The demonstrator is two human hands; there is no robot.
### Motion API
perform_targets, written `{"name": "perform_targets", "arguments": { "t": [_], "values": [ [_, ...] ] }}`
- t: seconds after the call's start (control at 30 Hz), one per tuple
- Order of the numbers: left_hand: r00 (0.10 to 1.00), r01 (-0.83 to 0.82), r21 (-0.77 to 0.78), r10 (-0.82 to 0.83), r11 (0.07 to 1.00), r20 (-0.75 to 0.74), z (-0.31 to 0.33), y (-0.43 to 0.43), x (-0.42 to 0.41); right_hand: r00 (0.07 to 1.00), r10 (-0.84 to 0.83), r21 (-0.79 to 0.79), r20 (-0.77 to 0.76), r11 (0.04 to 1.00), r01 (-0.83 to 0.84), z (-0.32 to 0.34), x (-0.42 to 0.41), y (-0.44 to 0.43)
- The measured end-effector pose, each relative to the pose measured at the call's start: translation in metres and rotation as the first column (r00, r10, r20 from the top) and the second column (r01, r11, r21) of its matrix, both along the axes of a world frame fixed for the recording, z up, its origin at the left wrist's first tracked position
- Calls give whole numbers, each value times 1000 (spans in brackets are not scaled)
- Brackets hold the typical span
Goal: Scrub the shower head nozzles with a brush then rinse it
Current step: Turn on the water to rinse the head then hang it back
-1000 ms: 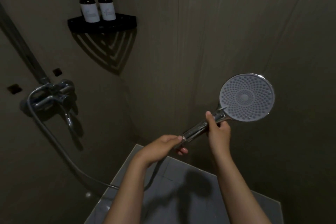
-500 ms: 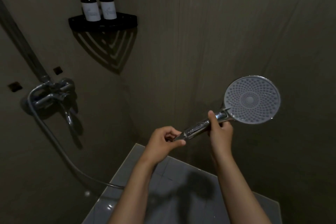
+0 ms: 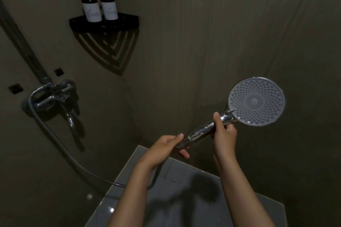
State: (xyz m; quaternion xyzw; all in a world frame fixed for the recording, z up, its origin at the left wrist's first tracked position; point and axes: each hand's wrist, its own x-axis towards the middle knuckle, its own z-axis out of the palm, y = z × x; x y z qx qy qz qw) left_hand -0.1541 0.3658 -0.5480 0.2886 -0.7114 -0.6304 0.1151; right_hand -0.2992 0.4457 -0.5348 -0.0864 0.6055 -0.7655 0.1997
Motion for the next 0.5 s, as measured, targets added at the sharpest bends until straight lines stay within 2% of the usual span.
{"name": "perform_targets", "arguments": {
  "t": [0.13,0.33,0.5],
  "values": [
    [1000,24,-36,-24,999,-12,0,0,0,999,34,3,3,999,-34,-1,-1,0],
    [989,-57,-80,45,995,-143,-1,-1,-1,999,35,8,-2,999,-35,-1,-1,-1],
    [976,-122,-114,99,986,-193,-6,-4,-2,1000,15,-17,8,1000,-15,1,1,-2]
  ]
}}
